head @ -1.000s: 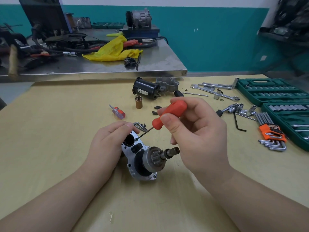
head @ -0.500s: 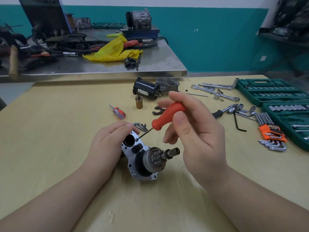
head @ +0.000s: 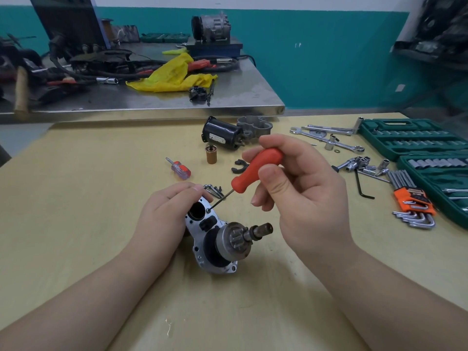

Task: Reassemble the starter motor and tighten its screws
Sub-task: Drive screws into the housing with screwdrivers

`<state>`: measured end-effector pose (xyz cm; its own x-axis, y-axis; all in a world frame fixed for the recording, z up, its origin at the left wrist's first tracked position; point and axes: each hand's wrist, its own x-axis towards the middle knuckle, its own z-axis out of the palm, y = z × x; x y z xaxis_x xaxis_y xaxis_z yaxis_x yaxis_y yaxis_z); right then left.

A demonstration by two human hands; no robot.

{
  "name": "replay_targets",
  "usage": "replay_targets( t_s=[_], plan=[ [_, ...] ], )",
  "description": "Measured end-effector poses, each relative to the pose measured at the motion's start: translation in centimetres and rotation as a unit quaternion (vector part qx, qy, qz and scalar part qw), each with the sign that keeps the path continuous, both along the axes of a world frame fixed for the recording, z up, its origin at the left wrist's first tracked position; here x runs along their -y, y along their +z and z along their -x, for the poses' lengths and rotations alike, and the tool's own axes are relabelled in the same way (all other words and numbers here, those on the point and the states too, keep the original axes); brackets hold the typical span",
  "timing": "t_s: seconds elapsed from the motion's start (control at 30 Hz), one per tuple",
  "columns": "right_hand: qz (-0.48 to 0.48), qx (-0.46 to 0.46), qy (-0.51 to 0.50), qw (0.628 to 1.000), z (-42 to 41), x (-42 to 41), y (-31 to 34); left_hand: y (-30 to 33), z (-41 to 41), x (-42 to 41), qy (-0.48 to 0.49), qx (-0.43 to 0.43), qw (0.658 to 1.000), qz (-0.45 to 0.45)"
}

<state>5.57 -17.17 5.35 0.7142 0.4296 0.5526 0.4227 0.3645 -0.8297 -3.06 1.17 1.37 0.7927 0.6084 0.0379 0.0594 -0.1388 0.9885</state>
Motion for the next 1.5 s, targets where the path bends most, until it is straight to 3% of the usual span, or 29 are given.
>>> replay_targets(
  t_s=[0.23, 0.57, 0.97, 1.13, 1.27, 1.5],
  plan=[
    [-0.014, -0.002, -0.006, 1.000, 0.6, 0.0, 0.4, -0.4, 0.0, -0.6, 0.016, -0.003, 0.998, -0.062],
    [-0.021, 0.039, -0.039, 0.998, 0.8, -0.2, -0.3, -0.2, 0.2, -0.3, 0.016, 0.008, 0.998, -0.057],
    [-0.085, -0.076, -0.100, 0.988, -2.3, 0.1, -0.2, 0.0, 0.2, 0.1, 0.003, 0.003, 1.000, -0.023],
    [0.099, -0.038, -0.152, 0.983, -4.3, -0.6, -1.8, -0.3, 0.2, 0.0, -0.009, 0.012, 1.000, 0.001],
    [0.280, 0.043, -0.168, 0.944, -5.6, -1.5, -4.0, -0.2, 0.2, 0.1, -0.016, 0.015, 1.000, 0.013],
    [0.435, 0.154, -0.133, 0.877, -6.7, -2.7, -6.2, -0.1, 0.3, 0.0, -0.019, 0.012, 1.000, 0.009]
  ],
)
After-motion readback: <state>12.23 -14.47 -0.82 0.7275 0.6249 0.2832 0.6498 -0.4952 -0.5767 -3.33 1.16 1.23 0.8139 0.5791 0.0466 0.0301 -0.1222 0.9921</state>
